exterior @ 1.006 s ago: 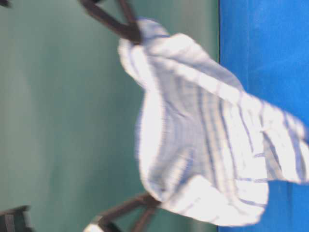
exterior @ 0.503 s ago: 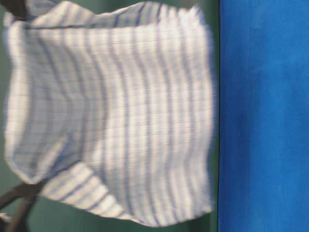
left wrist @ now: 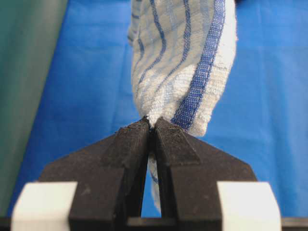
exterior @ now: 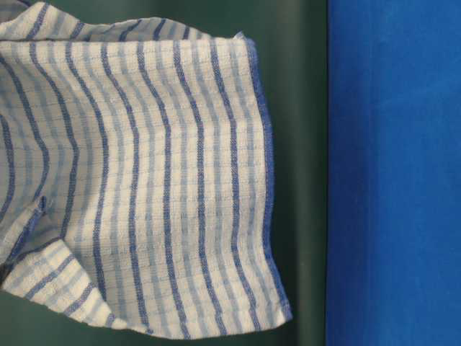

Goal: Lift the towel with both arms.

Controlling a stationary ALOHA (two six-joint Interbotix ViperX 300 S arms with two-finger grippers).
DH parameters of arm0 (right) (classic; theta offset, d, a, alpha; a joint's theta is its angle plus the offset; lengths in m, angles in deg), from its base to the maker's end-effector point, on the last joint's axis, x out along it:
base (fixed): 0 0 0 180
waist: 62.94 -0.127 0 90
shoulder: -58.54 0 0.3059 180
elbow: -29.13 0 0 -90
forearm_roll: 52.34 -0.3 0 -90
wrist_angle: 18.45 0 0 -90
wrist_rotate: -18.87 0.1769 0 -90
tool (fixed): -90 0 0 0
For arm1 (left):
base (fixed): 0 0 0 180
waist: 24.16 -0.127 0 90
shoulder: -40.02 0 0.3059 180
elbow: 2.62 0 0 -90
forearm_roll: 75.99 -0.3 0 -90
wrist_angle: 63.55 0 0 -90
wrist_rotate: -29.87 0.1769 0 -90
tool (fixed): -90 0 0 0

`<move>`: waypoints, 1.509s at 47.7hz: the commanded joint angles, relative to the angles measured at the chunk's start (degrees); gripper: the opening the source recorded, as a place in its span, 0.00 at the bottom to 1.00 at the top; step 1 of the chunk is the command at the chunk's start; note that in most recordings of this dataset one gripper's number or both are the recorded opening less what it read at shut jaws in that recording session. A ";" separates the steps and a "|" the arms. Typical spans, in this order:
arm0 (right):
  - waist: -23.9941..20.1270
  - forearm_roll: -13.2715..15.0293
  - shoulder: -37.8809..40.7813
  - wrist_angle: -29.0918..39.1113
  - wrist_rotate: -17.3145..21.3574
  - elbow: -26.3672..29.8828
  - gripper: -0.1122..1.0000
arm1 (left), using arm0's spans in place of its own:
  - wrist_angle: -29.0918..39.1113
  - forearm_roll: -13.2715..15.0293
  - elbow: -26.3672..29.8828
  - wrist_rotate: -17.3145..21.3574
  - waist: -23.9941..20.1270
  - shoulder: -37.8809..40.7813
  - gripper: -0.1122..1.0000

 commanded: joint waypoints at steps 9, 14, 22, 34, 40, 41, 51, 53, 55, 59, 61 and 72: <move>0.09 0.18 -0.18 0.18 -0.09 1.49 0.13 | -0.62 -0.09 1.58 0.35 -0.09 -0.35 0.12; 0.09 0.18 -0.18 0.18 -0.09 1.49 0.13 | -0.79 -0.09 1.41 0.26 -0.09 -0.35 0.13; 0.09 0.18 0.00 0.18 0.09 1.41 0.30 | -1.67 0.00 1.05 -1.14 -0.09 -0.70 0.47; 0.09 0.97 0.44 0.26 0.26 1.41 0.71 | -2.02 0.00 -0.09 -0.79 0.09 -1.85 0.91; 0.09 0.88 0.53 0.70 0.62 1.05 0.70 | -2.11 0.00 -0.88 -0.88 0.97 -1.67 0.90; 0.09 0.88 0.70 1.23 0.70 0.88 0.70 | -2.11 0.00 -1.05 -0.88 1.14 -1.67 0.90; -0.88 0.00 3.69 2.29 1.41 -3.43 0.70 | -5.71 0.00 -6.15 -0.79 2.20 0.70 0.90; -1.41 -0.18 4.75 2.20 1.76 -4.31 0.70 | -7.12 0.00 -7.73 -0.79 2.46 1.41 0.90; -2.02 -0.09 5.71 2.20 2.20 -5.27 0.70 | -8.70 0.00 -9.32 -0.79 2.55 2.20 0.90; -3.08 -0.18 8.35 1.76 3.16 -7.12 0.70 | -12.39 0.00 -12.66 -0.79 2.72 4.31 0.90; -3.43 -0.09 9.58 1.14 3.52 -7.82 0.70 | -13.62 0.00 -13.97 -0.70 2.72 5.36 0.90; -4.83 -0.18 17.14 -3.16 3.96 -12.04 0.70 | -18.19 0.00 -18.90 0.44 2.72 12.04 0.90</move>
